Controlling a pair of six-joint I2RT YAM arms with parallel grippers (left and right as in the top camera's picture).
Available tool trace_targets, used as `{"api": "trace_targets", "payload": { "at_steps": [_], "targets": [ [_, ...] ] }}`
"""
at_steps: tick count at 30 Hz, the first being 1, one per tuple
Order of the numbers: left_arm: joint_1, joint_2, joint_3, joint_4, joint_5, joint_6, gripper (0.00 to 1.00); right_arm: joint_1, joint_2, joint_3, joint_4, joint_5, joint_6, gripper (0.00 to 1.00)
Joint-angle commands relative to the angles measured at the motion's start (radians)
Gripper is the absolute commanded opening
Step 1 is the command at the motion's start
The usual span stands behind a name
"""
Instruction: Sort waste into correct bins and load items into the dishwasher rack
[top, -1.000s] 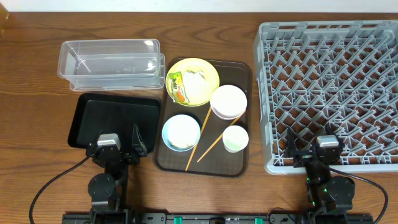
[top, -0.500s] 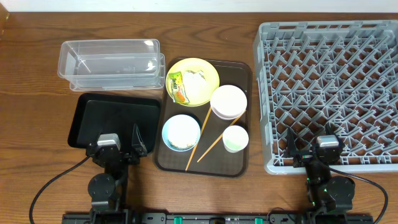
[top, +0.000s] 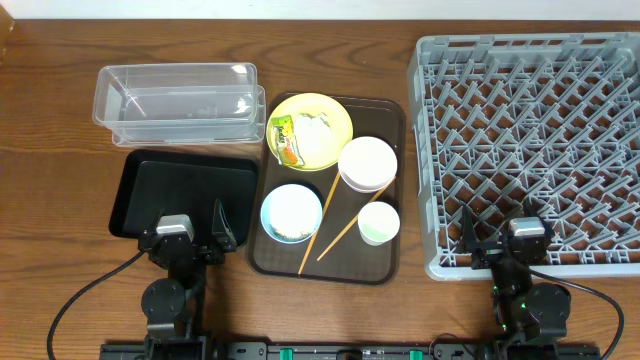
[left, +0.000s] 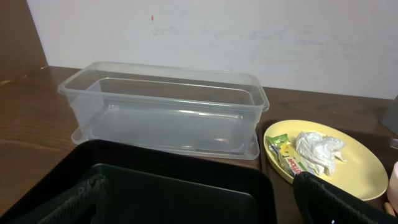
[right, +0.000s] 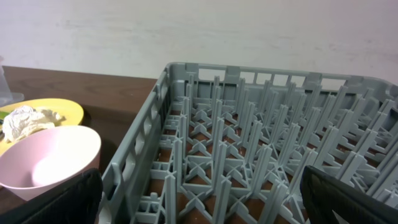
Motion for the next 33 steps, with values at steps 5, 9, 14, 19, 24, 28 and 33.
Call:
{"api": "trace_targets", "payload": {
  "at_steps": [5, 9, 14, 19, 24, 28, 33],
  "targets": [
    [0.006, -0.006, -0.015, -0.042, -0.008, -0.013, 0.96, -0.006, -0.008, -0.001, -0.004, -0.008, 0.002, 0.99],
    [0.006, -0.006, -0.015, -0.042, -0.009, -0.013, 0.96, -0.006, -0.008, -0.001, -0.004, -0.008, 0.002, 0.99],
    [0.006, -0.006, -0.015, -0.042, -0.009, -0.013, 0.96, -0.006, -0.008, -0.001, -0.004, -0.008, 0.002, 0.99],
    [0.006, -0.006, -0.015, -0.042, -0.009, -0.013, 0.96, -0.006, -0.008, -0.001, -0.004, -0.008, 0.002, 0.99],
    [0.006, -0.006, -0.015, -0.042, -0.009, -0.013, 0.96, -0.006, -0.008, -0.001, -0.004, -0.008, 0.002, 0.99],
    [0.006, -0.006, -0.015, -0.036, -0.010, -0.012, 0.96, -0.006, -0.008, -0.001, -0.004, -0.008, 0.002, 0.99],
    [0.006, -0.006, -0.015, -0.029, -0.035, -0.013, 0.97, -0.006, -0.008, -0.001, -0.004, -0.008, 0.002, 0.99]
  ]
}}
